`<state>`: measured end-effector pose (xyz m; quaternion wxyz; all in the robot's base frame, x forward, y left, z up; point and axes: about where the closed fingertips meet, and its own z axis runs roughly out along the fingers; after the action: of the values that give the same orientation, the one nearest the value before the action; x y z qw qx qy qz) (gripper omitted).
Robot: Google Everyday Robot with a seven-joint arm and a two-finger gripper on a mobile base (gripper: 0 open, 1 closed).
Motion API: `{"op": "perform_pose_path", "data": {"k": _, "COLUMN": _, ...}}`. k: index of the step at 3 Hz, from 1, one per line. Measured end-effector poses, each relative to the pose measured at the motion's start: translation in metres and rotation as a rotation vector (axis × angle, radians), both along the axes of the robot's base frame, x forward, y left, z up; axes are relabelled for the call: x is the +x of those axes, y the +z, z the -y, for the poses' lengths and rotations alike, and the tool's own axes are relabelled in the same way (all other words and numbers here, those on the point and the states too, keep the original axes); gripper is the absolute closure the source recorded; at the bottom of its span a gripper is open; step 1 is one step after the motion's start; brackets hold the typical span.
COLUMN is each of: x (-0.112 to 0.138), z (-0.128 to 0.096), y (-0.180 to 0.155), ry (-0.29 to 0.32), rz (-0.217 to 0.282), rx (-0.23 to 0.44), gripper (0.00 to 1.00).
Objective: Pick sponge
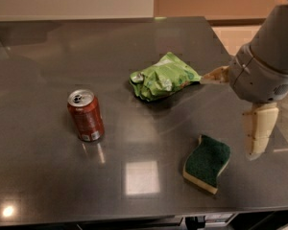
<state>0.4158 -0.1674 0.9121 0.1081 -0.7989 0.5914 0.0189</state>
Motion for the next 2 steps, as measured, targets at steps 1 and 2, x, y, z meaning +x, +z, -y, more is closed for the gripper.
{"op": "perform_pose_path", "data": {"k": 1, "x": -0.011, "z": -0.009, "y": -0.023, "ry": 0.14, "rz": -0.038, "rx": -0.016, "gripper": 0.0}}
{"op": "perform_pose_path", "data": {"k": 2, "x": -0.024, "z": -0.016, "y": -0.048, "ry": 0.255, "rz": -0.098, "rx": -0.013, "gripper": 0.0}}
